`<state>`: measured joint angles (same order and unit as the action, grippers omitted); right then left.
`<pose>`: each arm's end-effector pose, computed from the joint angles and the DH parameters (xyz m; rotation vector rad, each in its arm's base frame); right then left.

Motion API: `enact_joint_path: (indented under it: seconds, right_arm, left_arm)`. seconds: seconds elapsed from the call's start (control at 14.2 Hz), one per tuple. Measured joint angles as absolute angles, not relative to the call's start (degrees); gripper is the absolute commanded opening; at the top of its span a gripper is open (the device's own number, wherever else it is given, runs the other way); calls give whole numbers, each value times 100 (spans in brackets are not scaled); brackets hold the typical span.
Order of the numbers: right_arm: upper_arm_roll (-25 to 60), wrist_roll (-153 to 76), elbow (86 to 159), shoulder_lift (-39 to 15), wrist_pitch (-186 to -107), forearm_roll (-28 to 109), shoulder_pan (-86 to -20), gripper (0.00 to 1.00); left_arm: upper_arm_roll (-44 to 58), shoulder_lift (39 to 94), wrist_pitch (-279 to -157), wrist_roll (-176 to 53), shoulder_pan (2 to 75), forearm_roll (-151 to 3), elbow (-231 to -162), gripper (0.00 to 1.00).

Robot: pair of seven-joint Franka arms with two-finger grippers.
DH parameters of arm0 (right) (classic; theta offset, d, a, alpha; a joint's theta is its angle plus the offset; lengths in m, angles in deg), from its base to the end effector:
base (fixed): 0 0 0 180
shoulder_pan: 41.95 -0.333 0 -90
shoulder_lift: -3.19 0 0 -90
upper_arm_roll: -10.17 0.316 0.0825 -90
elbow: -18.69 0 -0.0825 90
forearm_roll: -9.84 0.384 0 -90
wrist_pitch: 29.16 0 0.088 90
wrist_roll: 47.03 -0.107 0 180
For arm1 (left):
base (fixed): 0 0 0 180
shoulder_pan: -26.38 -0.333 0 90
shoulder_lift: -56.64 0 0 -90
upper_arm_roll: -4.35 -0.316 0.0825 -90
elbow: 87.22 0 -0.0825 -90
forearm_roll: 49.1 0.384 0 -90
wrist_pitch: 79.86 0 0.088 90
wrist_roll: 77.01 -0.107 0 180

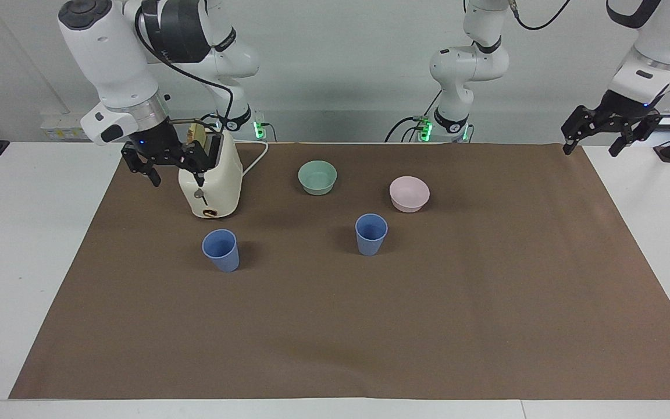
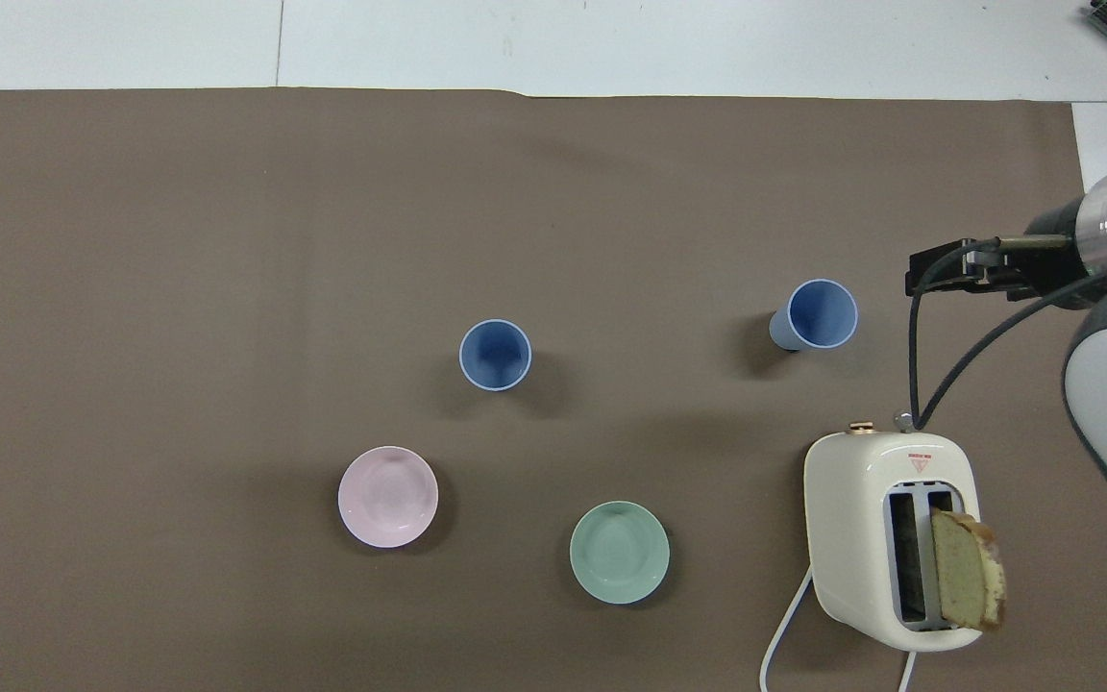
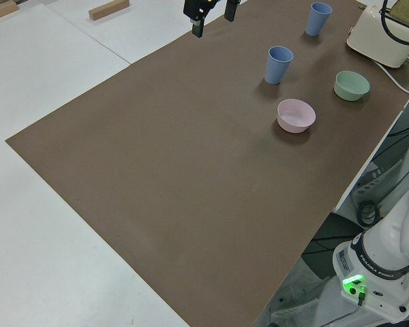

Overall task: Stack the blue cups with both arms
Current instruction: 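Reach the right gripper to the blue cup near the toaster and grasp it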

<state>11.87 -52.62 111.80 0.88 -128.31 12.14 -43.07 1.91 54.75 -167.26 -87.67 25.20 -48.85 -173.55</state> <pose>0.5792 0.0319 0.5903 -3.0933 0.0828 -0.0959 0.5385 0.0350 0.6685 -3.1254 0.1917 -0.0797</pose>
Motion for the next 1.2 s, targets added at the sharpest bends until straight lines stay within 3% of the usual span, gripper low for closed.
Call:
enact_joint_path:
  seconds: [0.49, 0.7, 1.2]
  right_arm:
    - [1187, -5262, 11202, 86, -12854, 1215, -4307, 100]
    - [1193, -5262, 11464, 37, -13278, 1215, -4309, 100]
    - [1225, -5257, 11800, -831, -14479, 1216, -4397, 100]
  left_arm:
    - [193, 5584, -16420, -8766, 2316, -5219, -17257, 100]
    - [203, 5573, -16387, -8766, 2291, -5228, -17236, 100]
    - [220, 5568, -16347, -8755, 2291, -5229, -17234, 100]
